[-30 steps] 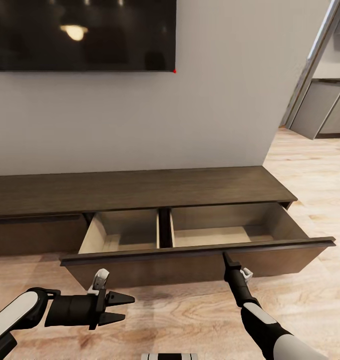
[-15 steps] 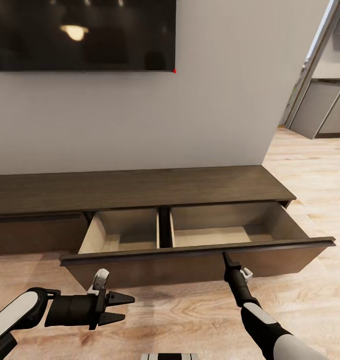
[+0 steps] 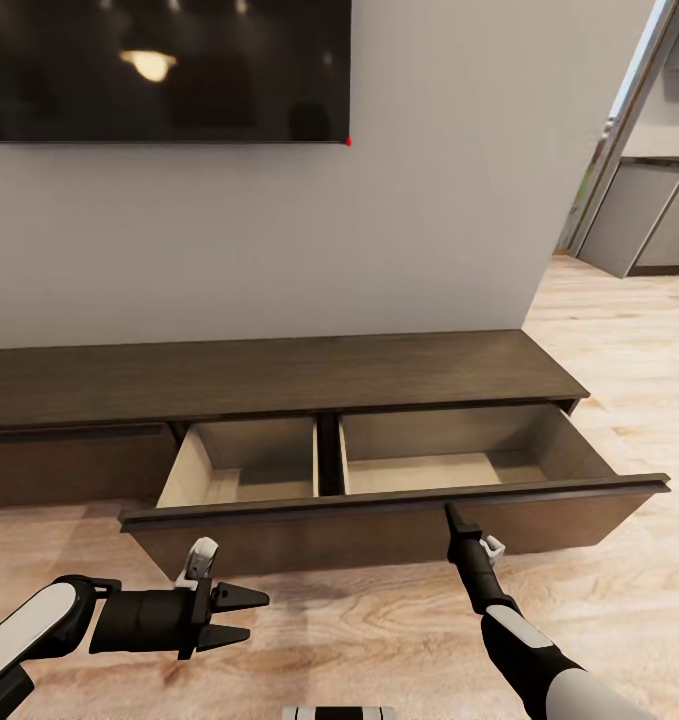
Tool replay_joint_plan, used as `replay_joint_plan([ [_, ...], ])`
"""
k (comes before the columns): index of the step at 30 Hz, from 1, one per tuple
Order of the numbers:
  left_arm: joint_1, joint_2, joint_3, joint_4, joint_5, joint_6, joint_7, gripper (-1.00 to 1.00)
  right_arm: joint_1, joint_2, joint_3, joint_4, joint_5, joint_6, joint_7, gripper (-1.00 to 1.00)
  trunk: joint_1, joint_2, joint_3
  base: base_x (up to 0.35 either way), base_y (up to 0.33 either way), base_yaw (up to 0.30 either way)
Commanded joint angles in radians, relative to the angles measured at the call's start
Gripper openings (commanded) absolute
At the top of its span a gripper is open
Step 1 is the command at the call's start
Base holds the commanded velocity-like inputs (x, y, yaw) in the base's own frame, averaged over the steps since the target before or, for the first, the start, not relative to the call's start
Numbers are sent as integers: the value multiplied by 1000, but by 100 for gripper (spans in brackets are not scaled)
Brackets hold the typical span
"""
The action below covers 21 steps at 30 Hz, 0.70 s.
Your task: Place each of the two pumpkins and all three candles from the living room inside a cabinet in the living room (use any cabinet), then make sure every cabinet is closed, and position the cauldron so it is next to a table in the living room.
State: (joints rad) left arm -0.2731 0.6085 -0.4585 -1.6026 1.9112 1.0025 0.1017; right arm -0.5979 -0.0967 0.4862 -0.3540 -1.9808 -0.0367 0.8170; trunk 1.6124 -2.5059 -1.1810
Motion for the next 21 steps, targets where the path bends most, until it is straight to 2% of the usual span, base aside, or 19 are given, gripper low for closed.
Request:
replay_joint_plan([
  [1, -1, 0, -2, 0, 11, 1, 10, 100, 0, 0, 34, -11, 7, -2, 10, -100, 0, 0, -1, -3, 0, 0],
  [9, -1, 1, -2, 0, 11, 0, 10, 100, 0, 0, 34, -11, 6, -2, 10, -100, 0, 0, -1, -1, 0, 0],
  [10, -1, 1, -2, 0, 11, 0, 10, 100, 0, 0, 34, -11, 6, -1, 10, 100, 0, 0, -1, 0, 0, 0],
  [21, -1, 1, -2, 1, 11, 1, 10, 100, 0, 0, 34, -11, 5, 0, 11, 100, 0, 0, -1, 0, 0, 0],
])
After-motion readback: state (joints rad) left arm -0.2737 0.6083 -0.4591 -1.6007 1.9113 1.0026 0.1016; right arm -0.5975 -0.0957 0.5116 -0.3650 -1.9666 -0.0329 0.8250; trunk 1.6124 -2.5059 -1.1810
